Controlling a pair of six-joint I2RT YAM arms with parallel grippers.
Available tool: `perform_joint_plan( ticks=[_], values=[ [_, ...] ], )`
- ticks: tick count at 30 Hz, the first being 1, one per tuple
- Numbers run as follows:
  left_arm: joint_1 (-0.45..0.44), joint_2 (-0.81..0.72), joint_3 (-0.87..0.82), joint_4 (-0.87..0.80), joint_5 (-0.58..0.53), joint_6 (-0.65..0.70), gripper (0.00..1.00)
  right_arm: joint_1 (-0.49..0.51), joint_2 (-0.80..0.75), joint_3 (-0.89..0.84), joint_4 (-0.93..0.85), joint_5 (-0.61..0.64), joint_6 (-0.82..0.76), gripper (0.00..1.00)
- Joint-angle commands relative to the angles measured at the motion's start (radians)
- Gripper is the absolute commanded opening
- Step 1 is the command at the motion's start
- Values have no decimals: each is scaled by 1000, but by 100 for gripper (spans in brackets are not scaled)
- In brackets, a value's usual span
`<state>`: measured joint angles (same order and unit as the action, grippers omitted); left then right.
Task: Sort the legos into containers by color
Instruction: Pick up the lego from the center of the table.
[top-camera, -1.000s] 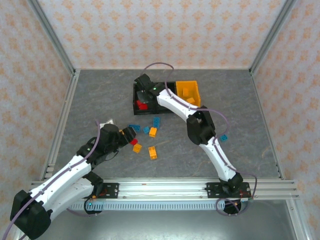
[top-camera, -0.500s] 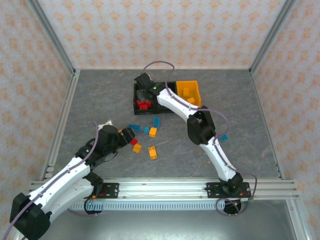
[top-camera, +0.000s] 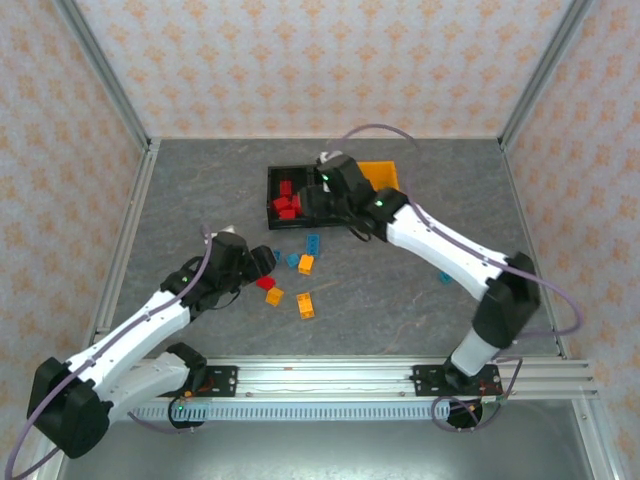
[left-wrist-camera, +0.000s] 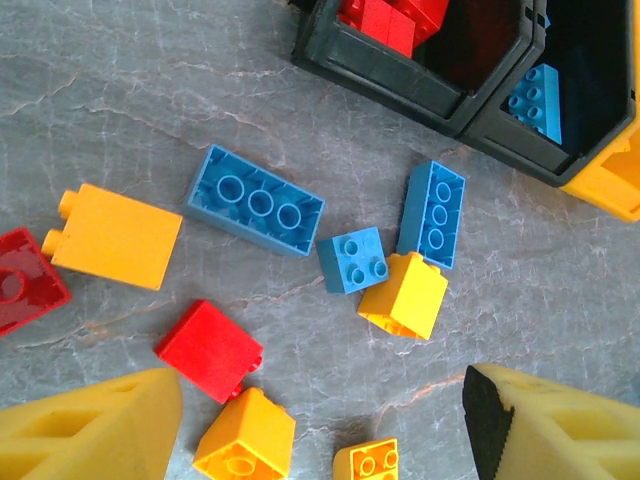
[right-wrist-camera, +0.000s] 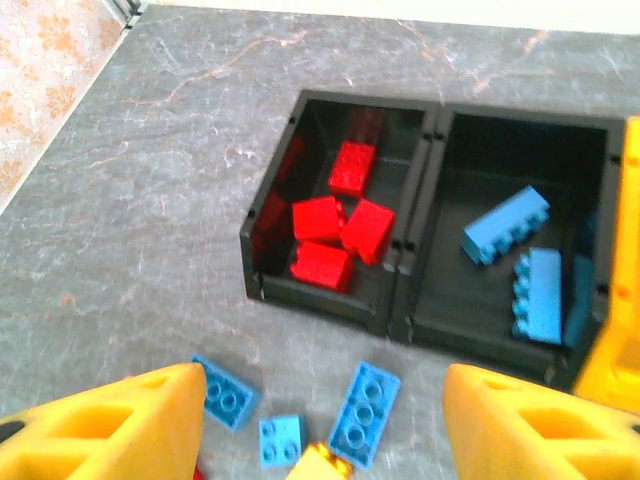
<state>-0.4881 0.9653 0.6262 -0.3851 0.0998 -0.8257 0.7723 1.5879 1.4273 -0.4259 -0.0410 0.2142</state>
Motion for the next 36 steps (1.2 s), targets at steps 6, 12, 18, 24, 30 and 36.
perform_joint_plan(
  ticks=[6, 12, 18, 24, 30, 36],
  values=[
    [14, 107, 70, 139, 186, 137, 76, -5, -101, -324, 145, -47, 210, 72],
    [31, 91, 87, 125, 231, 149, 77, 1, -7, -365, 234, -57, 312, 78],
    [42, 58, 87, 57, 217, 162, 79, 7, 124, -291, 248, -50, 354, 78],
    [51, 31, 60, 51, 205, 161, 79, 18, 259, -189, 237, -44, 370, 77],
    [56, 21, 18, 69, 209, 148, 79, 21, 377, -77, 164, -10, 404, 72],
    [60, 6, -7, 77, 208, 139, 79, 28, 450, -34, 113, 26, 418, 64]
  ],
)
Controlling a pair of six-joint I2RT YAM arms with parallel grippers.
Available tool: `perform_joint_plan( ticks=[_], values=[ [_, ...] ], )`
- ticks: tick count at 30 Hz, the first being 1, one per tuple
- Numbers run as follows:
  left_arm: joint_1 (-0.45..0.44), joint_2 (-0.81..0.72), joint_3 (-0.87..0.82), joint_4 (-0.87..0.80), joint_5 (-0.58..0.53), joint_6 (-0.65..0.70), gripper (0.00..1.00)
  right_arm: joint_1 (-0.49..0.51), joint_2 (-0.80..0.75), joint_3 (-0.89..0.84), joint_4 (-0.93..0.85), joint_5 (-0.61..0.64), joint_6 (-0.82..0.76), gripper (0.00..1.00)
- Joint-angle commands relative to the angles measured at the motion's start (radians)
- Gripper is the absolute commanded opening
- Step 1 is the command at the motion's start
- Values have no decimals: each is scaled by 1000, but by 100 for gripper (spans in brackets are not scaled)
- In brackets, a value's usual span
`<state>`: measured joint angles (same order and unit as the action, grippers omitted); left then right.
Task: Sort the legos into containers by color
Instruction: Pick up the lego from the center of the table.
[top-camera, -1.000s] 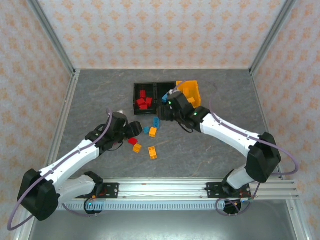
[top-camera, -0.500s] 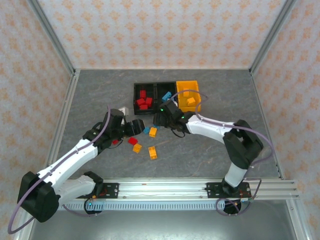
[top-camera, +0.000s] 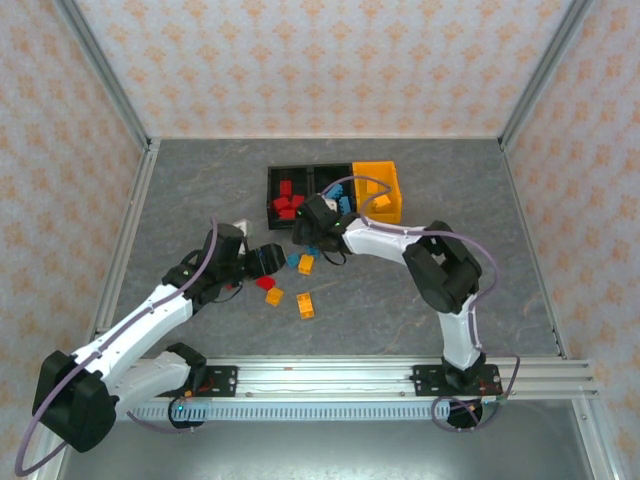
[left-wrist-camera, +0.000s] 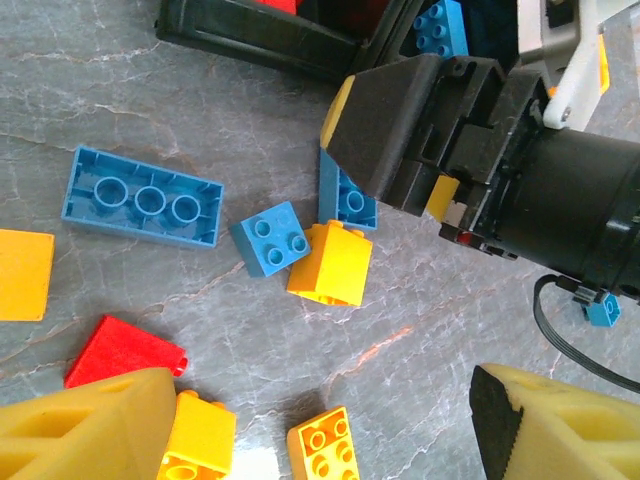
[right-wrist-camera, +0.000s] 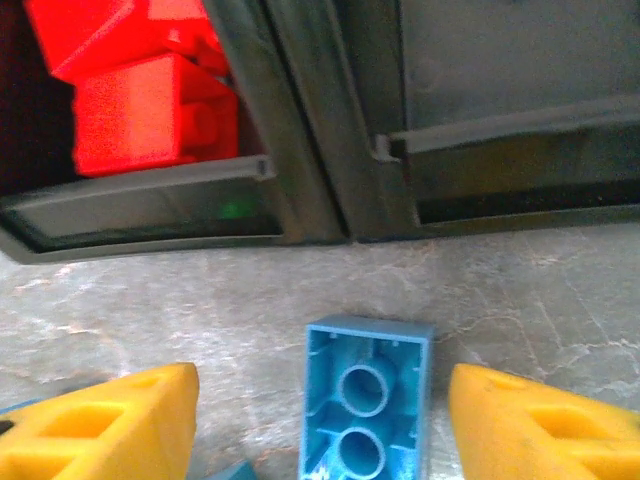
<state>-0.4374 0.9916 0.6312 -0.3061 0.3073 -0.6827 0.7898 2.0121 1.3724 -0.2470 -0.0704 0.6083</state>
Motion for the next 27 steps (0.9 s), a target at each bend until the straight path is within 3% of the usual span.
perform_joint_plan(
  ticks=[1, 5, 12, 21, 27],
  values=[
    [11, -23, -15, -1, 1, -7, 79, 11, 30, 20, -67, 57, 26, 63],
    [11, -33, -22, 4, -2, -14, 79, 16, 37, 11, -69, 70, 26, 55],
    [12, -33, -28, 9, -4, -24, 79, 17, 27, 0, -87, 103, 7, 30],
    [1, -4, -42, 97, 52, -59, 78, 14, -158, -97, -99, 159, -57, 25],
    [-74, 87, 2, 163, 19, -92, 78, -30, -314, -151, -124, 171, -139, 25]
  ],
)
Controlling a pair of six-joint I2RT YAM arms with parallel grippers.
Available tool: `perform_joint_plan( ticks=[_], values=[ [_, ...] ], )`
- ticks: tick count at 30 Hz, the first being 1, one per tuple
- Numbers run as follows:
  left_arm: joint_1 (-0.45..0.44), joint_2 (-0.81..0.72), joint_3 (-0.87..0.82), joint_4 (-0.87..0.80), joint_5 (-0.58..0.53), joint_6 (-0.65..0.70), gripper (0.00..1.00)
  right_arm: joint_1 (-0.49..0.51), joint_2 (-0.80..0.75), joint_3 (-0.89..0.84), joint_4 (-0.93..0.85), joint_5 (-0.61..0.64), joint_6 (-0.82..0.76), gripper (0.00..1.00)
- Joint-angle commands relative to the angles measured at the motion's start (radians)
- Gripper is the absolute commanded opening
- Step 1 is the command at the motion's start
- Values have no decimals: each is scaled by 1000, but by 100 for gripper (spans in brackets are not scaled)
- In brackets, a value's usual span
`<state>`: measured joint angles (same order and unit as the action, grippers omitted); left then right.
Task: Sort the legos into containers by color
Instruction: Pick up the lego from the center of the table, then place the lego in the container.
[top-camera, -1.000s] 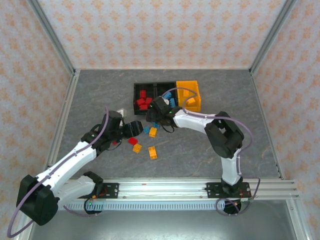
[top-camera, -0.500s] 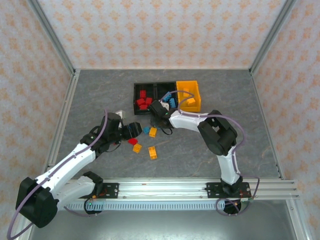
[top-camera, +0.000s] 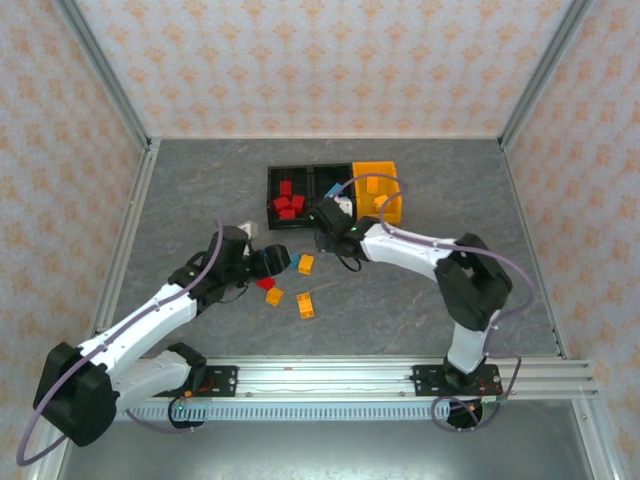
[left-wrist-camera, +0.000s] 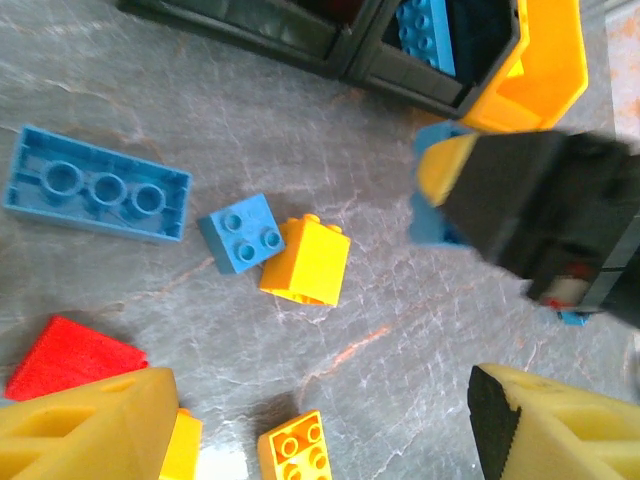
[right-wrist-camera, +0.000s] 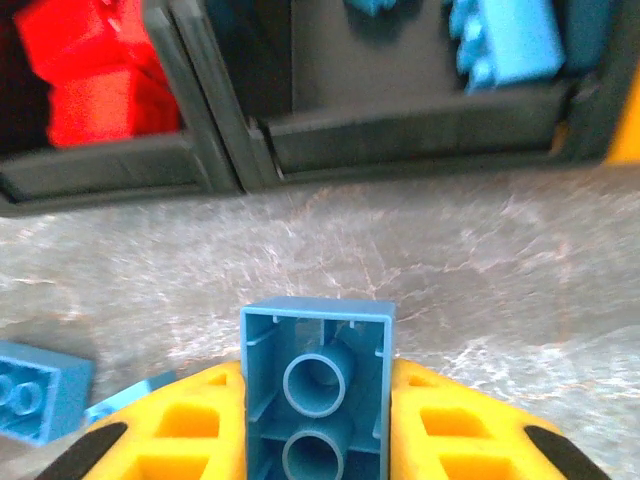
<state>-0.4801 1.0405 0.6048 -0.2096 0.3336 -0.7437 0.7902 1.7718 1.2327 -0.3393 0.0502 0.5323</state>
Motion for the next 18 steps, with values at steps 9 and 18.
perform_joint_plan(
  ticks=[9, 18],
  values=[
    [-77, 150, 115, 146, -48, -89, 77, -141, -30, 150, -45, -9, -197, 26],
    [-75, 131, 118, 101, -92, -100, 78, -190, 216, 425, -84, -70, -218, 27]
  ],
)
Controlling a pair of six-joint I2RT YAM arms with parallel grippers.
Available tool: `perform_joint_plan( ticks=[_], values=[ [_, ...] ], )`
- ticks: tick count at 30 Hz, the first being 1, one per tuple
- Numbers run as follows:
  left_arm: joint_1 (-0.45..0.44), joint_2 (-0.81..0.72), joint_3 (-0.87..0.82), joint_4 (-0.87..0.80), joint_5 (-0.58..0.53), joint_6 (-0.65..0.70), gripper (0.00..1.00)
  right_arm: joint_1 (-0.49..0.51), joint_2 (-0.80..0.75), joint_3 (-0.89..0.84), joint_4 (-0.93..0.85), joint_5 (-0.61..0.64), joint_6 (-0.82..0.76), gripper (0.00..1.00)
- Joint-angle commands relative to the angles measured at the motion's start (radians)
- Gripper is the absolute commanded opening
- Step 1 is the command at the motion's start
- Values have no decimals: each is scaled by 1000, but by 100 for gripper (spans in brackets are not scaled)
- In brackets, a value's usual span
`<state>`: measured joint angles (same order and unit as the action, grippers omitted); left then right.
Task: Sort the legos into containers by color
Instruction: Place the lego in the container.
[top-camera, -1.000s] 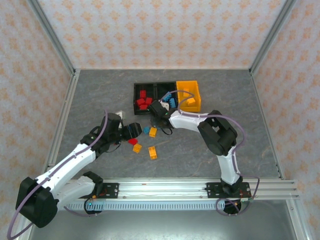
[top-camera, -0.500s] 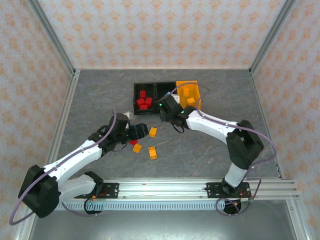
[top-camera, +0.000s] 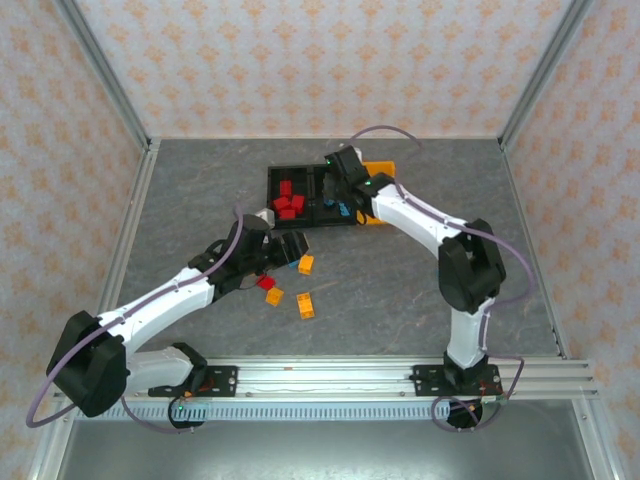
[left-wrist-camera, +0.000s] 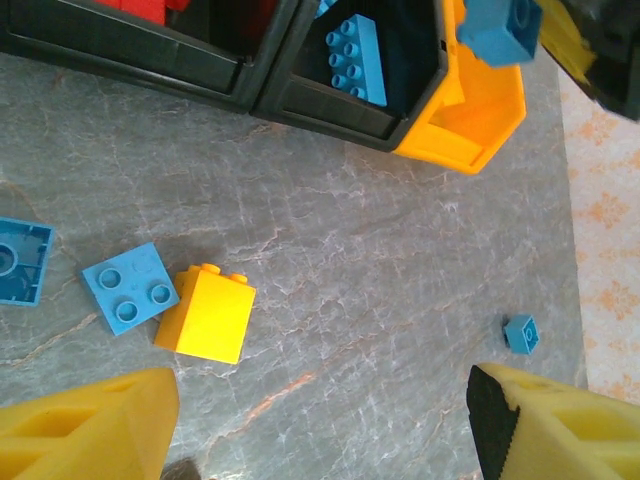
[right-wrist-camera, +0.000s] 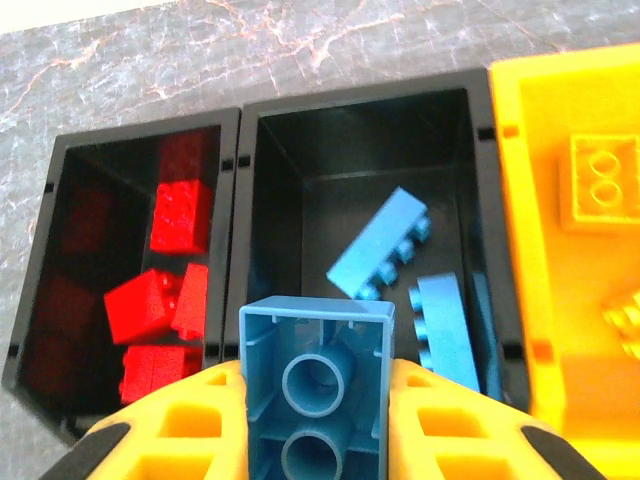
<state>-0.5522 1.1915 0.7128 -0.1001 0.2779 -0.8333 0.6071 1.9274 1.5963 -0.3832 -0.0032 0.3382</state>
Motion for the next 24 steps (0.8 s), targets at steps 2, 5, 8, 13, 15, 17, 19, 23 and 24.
perform_joint_plan(
  ticks=[2, 5, 8, 13, 15, 17, 19, 23, 24],
  values=[
    [-2, -34, -4, -11, -39, -13, 78, -7, 98, 92, -46, -29, -17, 27],
    [1, -57, -23, -12, -42, -16, 78, -9, 129, 99, -34, -30, -9, 28],
    [6, -70, -40, -13, -45, -17, 78, -14, 154, 97, -23, -34, -1, 28],
    [14, -83, -61, -13, -45, -19, 78, -20, 192, 94, -11, -41, 12, 29],
    [17, -87, -68, -12, -46, -20, 78, -21, 202, 96, -6, -45, 14, 30],
    [20, -90, -76, -10, -45, -23, 78, -21, 216, 104, -7, -45, 20, 32],
    [23, -93, -79, -12, -45, -23, 78, -21, 222, 108, -5, -45, 25, 33],
    [24, -98, -79, -16, -47, -24, 78, -21, 226, 116, -3, -50, 26, 35],
    [24, -99, -81, -18, -48, -24, 78, -21, 225, 118, -4, -49, 26, 36]
  ],
)
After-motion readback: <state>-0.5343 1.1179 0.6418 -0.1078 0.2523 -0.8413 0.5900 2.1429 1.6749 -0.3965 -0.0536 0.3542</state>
